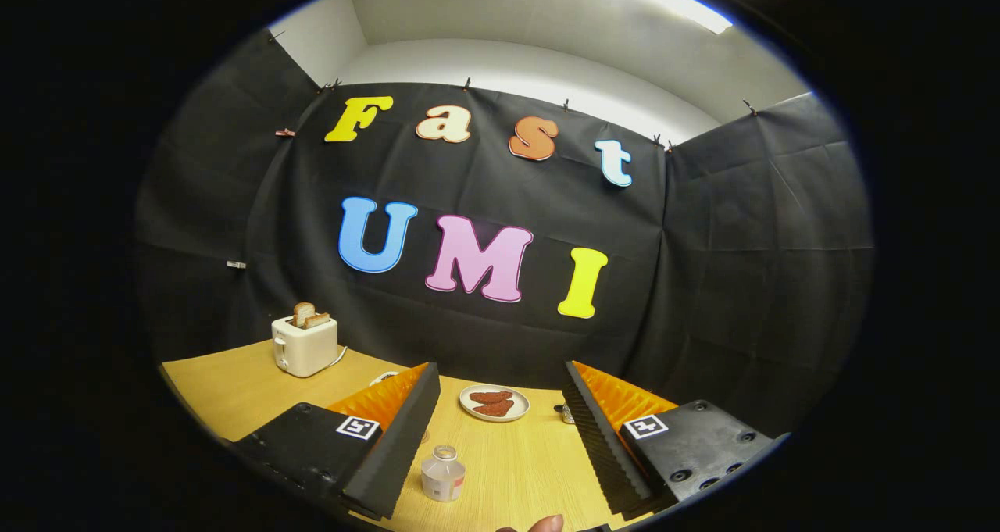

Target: Take the bottle from table, then pour the juice into the cup, finally place the bottle on the coaster

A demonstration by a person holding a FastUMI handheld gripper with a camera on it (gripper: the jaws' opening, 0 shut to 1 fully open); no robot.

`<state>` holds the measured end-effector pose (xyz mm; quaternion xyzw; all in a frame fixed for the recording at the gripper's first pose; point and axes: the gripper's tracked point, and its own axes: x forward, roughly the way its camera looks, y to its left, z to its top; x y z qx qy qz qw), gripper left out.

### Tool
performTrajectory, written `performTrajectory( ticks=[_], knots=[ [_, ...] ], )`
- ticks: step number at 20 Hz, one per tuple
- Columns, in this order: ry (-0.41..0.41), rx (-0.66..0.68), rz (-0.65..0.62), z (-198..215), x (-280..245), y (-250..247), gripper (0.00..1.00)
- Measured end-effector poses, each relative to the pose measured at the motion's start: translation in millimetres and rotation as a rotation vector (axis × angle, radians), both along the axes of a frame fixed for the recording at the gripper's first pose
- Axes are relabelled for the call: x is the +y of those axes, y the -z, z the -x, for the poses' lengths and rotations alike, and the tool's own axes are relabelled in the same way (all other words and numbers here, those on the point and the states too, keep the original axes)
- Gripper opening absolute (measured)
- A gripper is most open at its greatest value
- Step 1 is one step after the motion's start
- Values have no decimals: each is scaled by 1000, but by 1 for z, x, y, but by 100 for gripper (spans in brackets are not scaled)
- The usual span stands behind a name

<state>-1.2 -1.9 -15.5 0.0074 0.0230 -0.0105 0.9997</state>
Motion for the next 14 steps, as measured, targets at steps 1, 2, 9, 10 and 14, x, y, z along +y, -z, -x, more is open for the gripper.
performTrajectory(
  ticks=[1, 2, 9, 10, 14],
  knots=[
    [-1, 0, -4, 0, 0, 1, 97],
    [-1, 0, -7, 1, 1, 2, 97],
    [-12, 1, -34, 3, 11, 40, 97],
    [-11, 13, -25, 4, 13, 53, 97],
    [-35, 55, -33, 3, 26, 100, 97]
  ],
)
